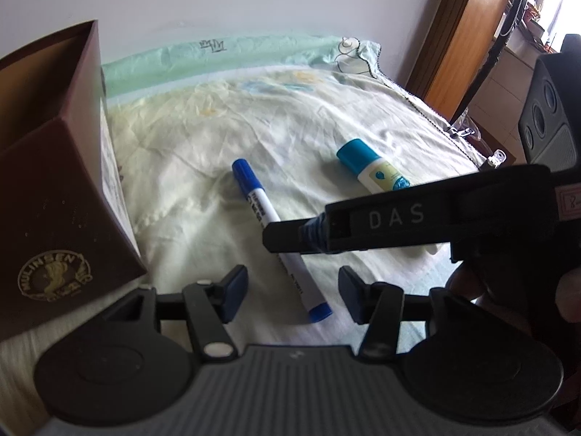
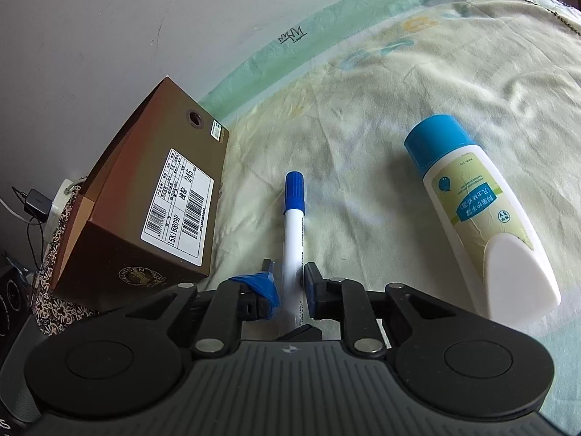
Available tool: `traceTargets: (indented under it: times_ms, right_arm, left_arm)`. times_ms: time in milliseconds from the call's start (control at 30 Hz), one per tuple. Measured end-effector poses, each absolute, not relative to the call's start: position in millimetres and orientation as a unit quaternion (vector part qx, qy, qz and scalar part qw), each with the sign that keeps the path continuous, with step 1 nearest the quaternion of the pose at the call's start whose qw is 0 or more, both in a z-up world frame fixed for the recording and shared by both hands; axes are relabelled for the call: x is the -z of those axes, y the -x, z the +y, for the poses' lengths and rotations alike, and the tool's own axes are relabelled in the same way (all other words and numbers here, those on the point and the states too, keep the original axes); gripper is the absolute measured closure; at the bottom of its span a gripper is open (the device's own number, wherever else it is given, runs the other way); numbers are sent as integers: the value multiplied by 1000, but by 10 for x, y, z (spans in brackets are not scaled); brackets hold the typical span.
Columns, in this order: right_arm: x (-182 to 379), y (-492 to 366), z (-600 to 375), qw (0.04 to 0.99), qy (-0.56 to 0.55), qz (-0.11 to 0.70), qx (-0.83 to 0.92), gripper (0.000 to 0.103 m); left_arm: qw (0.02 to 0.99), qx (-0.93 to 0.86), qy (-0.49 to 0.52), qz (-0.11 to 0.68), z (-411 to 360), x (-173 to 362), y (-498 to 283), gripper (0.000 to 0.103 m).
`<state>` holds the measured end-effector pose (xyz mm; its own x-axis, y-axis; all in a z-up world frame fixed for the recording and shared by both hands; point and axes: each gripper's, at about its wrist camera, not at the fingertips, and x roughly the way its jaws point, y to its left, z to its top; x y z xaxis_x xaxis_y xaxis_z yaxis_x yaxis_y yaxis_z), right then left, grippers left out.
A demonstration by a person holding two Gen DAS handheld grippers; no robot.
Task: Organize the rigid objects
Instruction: 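Move the right tool to the blue-capped marker and close on it, then lift the marker with the right tool and carry it over the box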
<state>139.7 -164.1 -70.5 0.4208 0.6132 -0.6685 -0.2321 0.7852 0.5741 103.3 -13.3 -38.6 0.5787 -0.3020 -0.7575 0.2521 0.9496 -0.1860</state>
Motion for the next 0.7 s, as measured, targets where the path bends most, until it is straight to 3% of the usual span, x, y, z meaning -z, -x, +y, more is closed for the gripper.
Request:
traceTargets:
  times_ms: [200,400,467,700]
  right_arm:
    - [687,-1462,-1600,832,-174,458,-259,101]
    - [717,-1511,-1584,832,-183,451,-267,102]
    - [724,-1522,-1556,833,-184,448,-269,102]
    - [744,-1523,-1561,827,-202,450,-270,101]
  left_arm:
    - [893,148,28,425,-165,408,-1116,54]
    - [898,135,23,419,-167,423,-1148,76]
    - [899,129,22,419,-158,426,-1166,92]
    - [894,124,61,427,-28,435,-1198,94]
